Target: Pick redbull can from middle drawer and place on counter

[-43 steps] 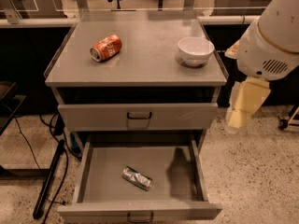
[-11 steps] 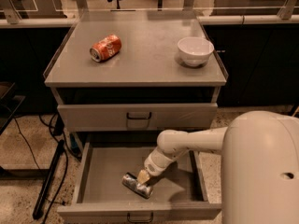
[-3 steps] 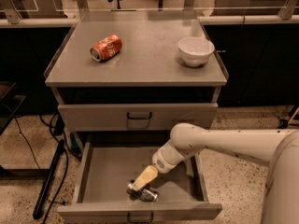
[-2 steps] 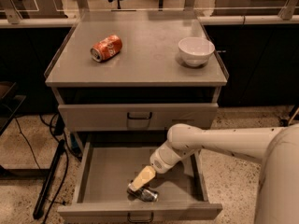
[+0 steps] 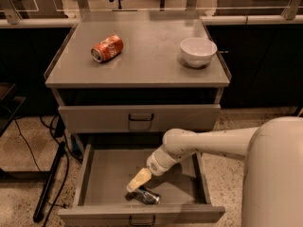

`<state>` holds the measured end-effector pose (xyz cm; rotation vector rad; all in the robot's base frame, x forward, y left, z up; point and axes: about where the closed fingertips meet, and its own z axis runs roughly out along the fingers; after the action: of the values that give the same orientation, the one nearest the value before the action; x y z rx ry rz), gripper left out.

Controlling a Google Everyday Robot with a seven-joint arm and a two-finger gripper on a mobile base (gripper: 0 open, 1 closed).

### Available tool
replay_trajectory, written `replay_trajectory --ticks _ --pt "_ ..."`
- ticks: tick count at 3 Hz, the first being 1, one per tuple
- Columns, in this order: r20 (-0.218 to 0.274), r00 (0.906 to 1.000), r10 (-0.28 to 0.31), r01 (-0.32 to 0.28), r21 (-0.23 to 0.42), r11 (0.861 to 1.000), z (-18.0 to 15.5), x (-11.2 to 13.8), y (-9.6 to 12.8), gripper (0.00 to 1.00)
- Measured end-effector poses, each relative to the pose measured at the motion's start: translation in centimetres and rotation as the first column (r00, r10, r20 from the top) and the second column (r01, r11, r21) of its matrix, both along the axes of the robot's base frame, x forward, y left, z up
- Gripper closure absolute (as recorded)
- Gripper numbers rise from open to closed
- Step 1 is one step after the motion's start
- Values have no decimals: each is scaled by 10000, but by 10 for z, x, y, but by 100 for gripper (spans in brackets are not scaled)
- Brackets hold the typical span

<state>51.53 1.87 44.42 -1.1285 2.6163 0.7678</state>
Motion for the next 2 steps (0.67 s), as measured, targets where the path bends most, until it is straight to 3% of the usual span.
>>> replay_trajectory --ticks 2 --pt "-114 9986 -515 516 43 9987 -29 -4 6 0"
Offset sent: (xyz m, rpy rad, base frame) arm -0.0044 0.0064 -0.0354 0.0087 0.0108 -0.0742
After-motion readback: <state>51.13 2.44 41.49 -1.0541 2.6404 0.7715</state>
